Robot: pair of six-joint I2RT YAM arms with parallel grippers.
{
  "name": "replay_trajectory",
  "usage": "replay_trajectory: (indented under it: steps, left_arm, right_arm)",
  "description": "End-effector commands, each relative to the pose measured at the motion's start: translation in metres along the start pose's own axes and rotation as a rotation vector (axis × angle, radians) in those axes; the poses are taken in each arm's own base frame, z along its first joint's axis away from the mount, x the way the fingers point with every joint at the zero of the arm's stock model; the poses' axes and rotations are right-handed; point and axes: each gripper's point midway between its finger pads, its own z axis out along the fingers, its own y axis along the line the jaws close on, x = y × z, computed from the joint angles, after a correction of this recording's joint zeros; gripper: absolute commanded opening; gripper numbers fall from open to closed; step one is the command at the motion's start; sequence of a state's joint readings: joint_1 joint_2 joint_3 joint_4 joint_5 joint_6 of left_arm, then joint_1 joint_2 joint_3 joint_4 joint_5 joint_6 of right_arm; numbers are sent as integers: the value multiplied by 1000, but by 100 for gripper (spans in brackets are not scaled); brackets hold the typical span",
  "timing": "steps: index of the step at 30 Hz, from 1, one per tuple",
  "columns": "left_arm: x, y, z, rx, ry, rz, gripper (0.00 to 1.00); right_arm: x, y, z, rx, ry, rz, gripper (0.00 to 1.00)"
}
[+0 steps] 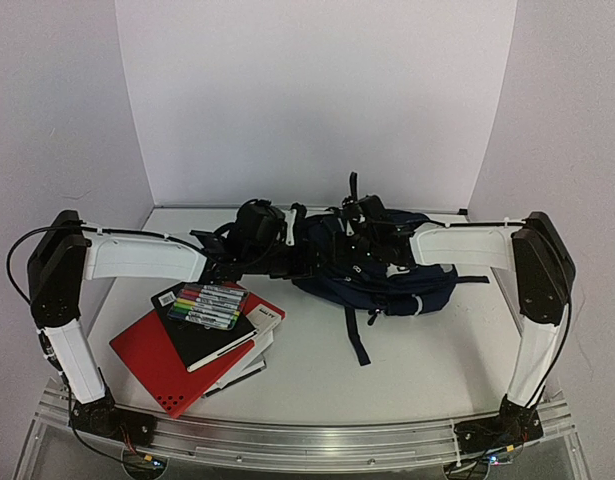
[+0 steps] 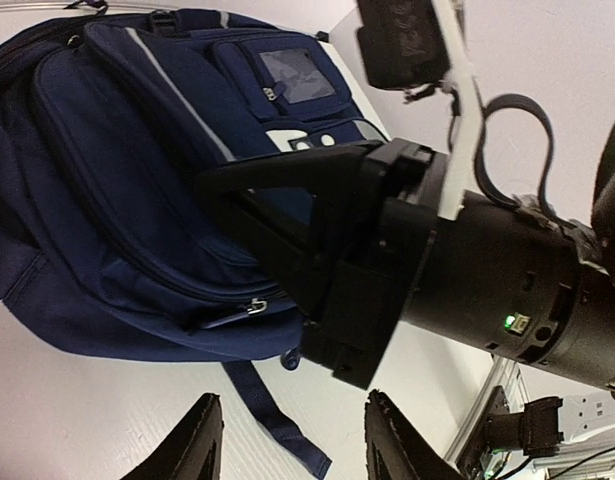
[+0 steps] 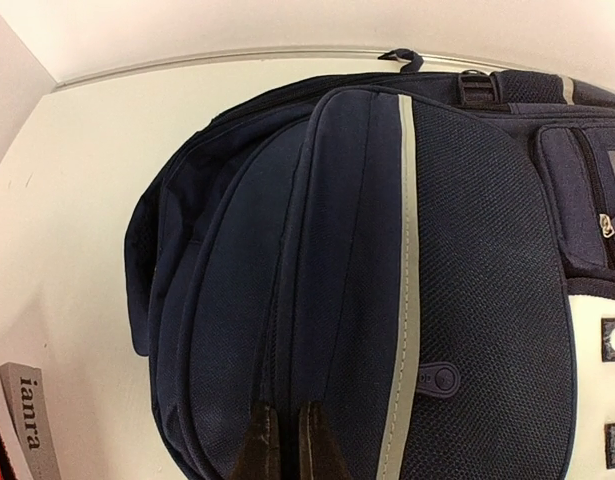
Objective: Pack the student bag
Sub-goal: Unzip the student bag at the center of the board.
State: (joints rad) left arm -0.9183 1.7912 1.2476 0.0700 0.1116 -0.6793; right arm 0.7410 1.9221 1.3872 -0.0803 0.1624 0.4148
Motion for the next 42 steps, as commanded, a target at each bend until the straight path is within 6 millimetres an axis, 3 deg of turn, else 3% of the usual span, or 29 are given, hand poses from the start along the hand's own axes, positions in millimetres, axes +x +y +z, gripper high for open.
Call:
replay_trajectory:
  steps: [1,6,15,28,42]
  left_arm:
    - [-10,-14,9,53,-57,20,46]
    - [-7,-15,14,74,-54,73,38]
    - [7,2,21,24,-26,346,31]
    - [1,10,34,-34,-93,606,30]
    - [6,8,54,-75,-83,737,38]
  right_arm:
    - [-57,13,-35,-56,-161,134,0]
    - [-78,16,-46,-98,-206,191,0]
    - [-91,24,-56,-184,-199,231,0]
    - [-100,33,-68,-254,-188,257,0]
    - [-96,38,-68,-281,-167,252,0]
